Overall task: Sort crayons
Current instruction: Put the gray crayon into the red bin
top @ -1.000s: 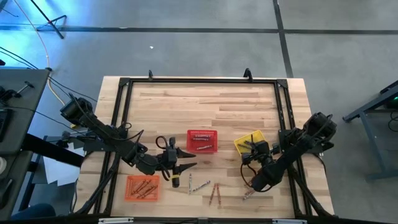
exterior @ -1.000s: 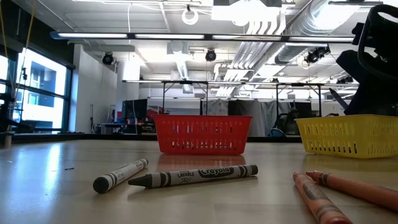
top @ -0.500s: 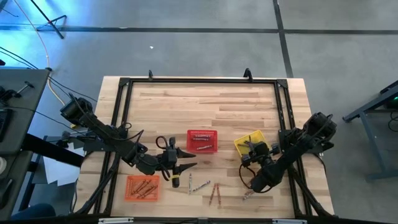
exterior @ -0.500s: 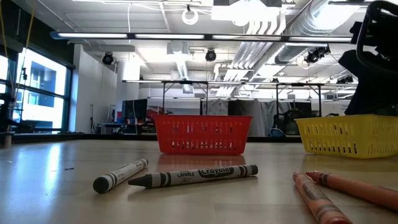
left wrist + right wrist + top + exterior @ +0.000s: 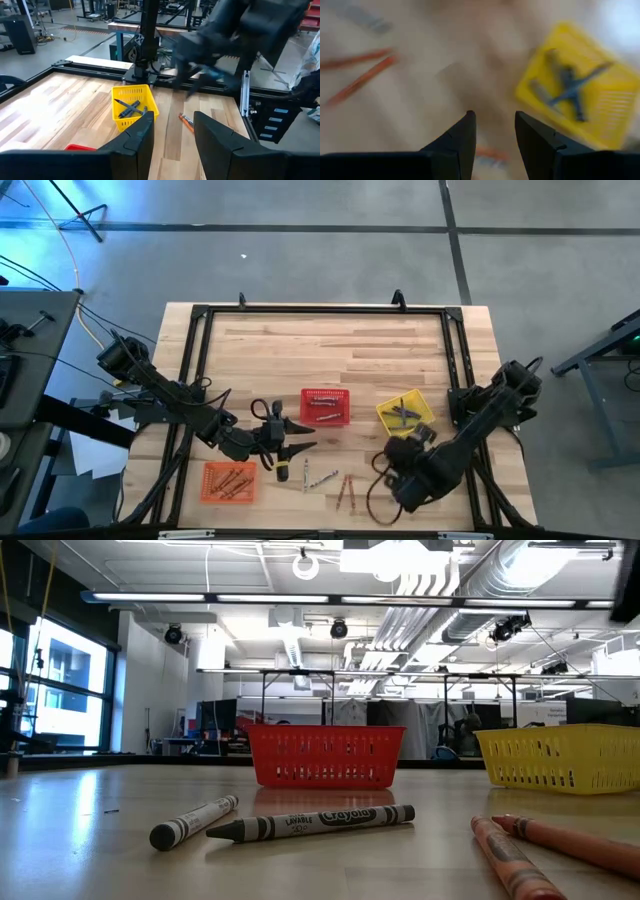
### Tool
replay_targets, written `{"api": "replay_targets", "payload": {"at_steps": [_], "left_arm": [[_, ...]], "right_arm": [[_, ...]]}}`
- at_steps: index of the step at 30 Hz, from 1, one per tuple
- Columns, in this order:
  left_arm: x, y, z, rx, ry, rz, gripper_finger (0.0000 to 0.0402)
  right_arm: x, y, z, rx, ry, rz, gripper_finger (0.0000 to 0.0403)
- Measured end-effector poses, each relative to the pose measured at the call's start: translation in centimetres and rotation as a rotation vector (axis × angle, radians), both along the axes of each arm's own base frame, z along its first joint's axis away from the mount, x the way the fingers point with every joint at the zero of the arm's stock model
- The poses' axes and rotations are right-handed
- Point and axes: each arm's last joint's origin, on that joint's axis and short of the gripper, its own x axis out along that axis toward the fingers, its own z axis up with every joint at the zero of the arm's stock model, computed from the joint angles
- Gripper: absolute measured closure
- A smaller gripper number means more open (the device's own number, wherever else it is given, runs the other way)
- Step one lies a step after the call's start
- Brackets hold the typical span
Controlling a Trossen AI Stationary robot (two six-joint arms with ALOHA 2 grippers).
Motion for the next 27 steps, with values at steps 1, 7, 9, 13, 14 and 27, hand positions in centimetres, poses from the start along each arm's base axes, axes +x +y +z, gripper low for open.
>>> {"api": "replay_targets", "payload": {"at_steps": [1,7,9,13,14,27], "left_arm": [[0.0,0.0,0.0,0.000,0.000,0.000,0.0275],[0.0,0.0,-0.2,0.012,0.018,-0.001,0.0275],[-0.1,0.0,-0.3,0.015,0.026,-0.010,0.0275],[-0.1,-0.1,-0.5,0.020,0.051,-0.049,0.0275],[-0.1,-0.1,-0.6,0.022,0.059,-0.059,0.0275],[-0.3,0.0,-1.2,0.065,0.131,-0.070,0.0275]], "right_arm": [[0.2,0.5,0.4,0.043,0.004,0.047,0.0274],[0.5,2.6,1.7,0.189,-0.013,0.243,0.0274],[0.4,3.0,1.7,0.198,-0.021,0.294,0.0274],[0.1,3.4,1.7,0.193,-0.017,0.356,0.0274],[0.0,3.5,1.7,0.196,-0.010,0.364,0.0274],[-2.4,3.7,1.3,0.299,0.199,0.165,0.0274]]}}
